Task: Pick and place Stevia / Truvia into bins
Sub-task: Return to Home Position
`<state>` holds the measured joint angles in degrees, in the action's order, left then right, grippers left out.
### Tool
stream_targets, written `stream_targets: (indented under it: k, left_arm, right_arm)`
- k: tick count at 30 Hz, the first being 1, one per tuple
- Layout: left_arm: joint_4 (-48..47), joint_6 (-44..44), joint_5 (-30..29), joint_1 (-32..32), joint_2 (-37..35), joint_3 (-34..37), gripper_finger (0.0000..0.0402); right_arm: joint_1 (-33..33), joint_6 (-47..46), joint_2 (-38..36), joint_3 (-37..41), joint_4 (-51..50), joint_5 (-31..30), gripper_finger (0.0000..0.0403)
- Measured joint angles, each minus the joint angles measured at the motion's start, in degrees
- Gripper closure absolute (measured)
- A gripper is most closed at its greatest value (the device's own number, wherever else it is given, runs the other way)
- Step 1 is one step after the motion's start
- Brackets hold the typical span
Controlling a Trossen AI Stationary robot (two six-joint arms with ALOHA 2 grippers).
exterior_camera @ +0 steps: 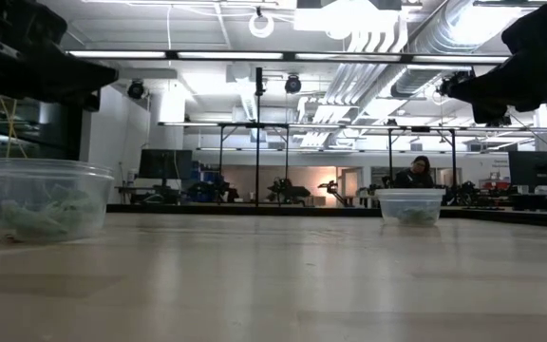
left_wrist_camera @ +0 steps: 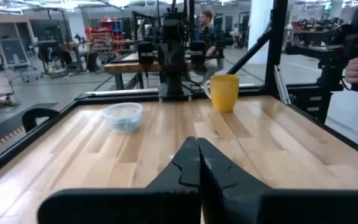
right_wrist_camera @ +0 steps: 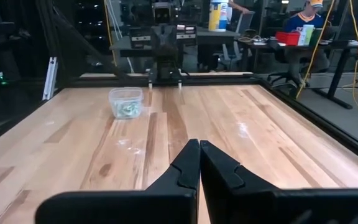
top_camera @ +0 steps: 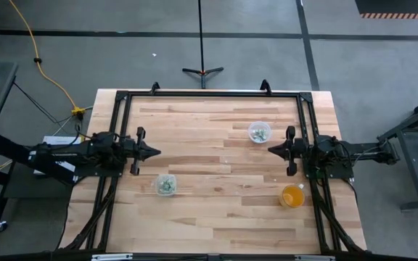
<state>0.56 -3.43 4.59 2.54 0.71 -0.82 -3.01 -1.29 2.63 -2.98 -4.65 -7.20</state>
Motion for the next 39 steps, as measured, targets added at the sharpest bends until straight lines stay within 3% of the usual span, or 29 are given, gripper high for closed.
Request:
stream_targets:
  k: [6,16,28,39]
  left_arm:
    - [0.17,-1.56,0.01,0.05,-0.08,0.00,0.0353]
    - [-0.09,-2.33,-1.40,0.05,0.05,0.00,0.0369]
    - [-0.09,-2.29,-1.74,0.05,0.05,0.00,0.0311]
    - [-0.11,-2.21,-1.71,0.05,0.05,0.00,0.0318]
  right_arm:
    - [0.00,-1.22,-0.02,0.15,1.16,-0.94,0.0398]
    - [0.00,-1.26,-0.02,0.15,1.01,-0.85,0.0402]
    - [0.00,-1.26,-0.02,0.15,1.01,-0.81,0.0400]
    - [0.00,-1.26,-0.02,0.15,1.01,-0.80,0.0399]
